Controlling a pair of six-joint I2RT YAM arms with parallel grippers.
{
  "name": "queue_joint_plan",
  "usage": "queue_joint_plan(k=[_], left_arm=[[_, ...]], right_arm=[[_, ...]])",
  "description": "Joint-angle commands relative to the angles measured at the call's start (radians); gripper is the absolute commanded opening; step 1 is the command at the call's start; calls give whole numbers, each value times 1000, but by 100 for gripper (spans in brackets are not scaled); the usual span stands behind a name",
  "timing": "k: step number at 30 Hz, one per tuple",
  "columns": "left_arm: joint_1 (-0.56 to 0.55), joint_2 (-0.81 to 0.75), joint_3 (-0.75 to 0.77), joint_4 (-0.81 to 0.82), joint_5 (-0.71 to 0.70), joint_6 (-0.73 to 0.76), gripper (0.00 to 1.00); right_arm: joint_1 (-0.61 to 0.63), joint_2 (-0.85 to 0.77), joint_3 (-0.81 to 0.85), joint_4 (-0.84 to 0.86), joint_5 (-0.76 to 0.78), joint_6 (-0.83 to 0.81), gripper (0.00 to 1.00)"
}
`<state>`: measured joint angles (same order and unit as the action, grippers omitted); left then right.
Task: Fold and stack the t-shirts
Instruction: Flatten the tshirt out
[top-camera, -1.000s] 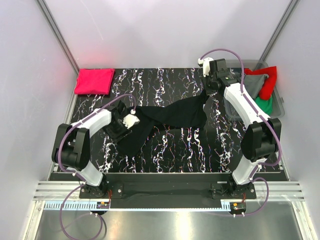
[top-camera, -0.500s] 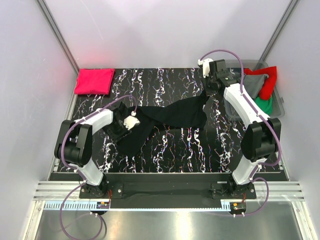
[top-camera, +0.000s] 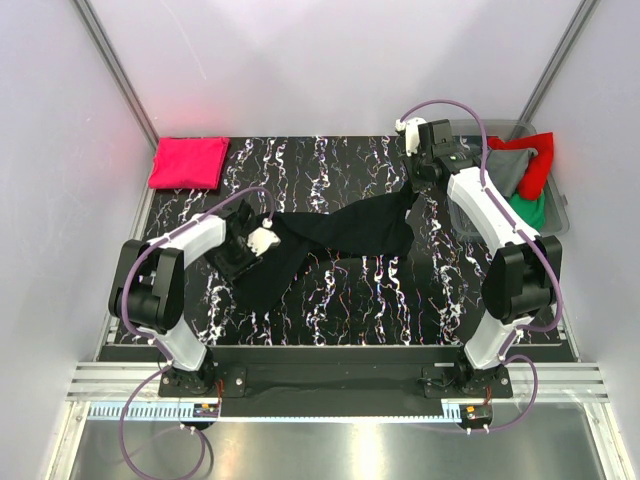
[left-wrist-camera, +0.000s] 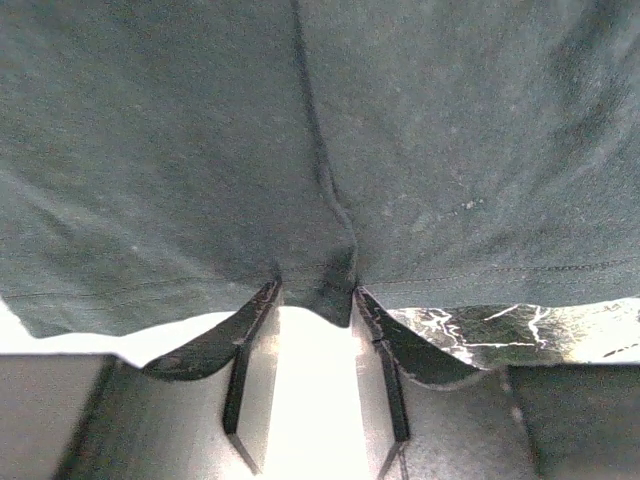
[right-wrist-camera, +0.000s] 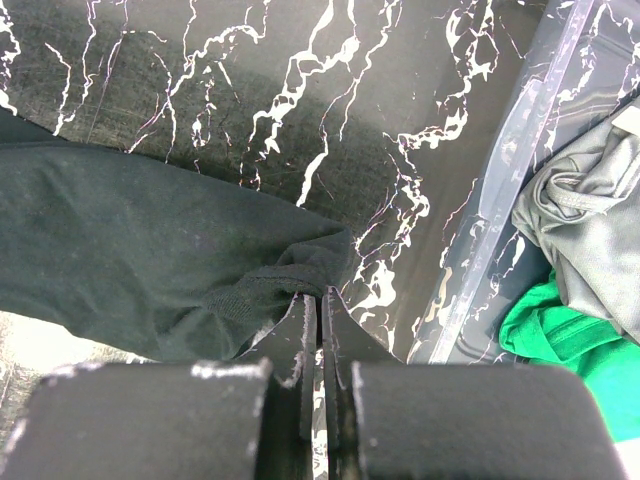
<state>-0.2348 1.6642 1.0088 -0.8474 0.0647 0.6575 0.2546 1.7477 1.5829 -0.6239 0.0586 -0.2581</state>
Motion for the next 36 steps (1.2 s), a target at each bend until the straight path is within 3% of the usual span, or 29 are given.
queue_joint_plan(k=[1, 8, 12, 22, 25, 28, 32, 36], left_arm=[[-3, 0, 48, -7, 3, 2, 36], [-3, 14, 48, -7, 7, -4, 21], [-3, -6, 65, -7, 14, -6, 0], [-3, -205, 128, -58, 55, 24, 0], [-6, -334, 116, -84, 64, 36, 0], [-12, -470, 143, -116, 93, 42, 0], [-1, -515, 276, -173, 107, 19, 0], [-1, -483, 425, -137, 119, 16, 0]], right_arm=[[0, -27, 20, 33, -17, -3, 0], [0, -45, 0, 38, -14, -3, 0], [2, -50, -12, 38, -11, -6, 0], [-5, -106, 22, -17, -29, 13, 0], [-5, -215, -29, -89, -81, 34, 0], [-5, -367, -75, -175, -243, 34, 0], [-5, -531, -70, -163, -322, 29, 0], [-6, -444, 43, -42, -293, 33, 0]])
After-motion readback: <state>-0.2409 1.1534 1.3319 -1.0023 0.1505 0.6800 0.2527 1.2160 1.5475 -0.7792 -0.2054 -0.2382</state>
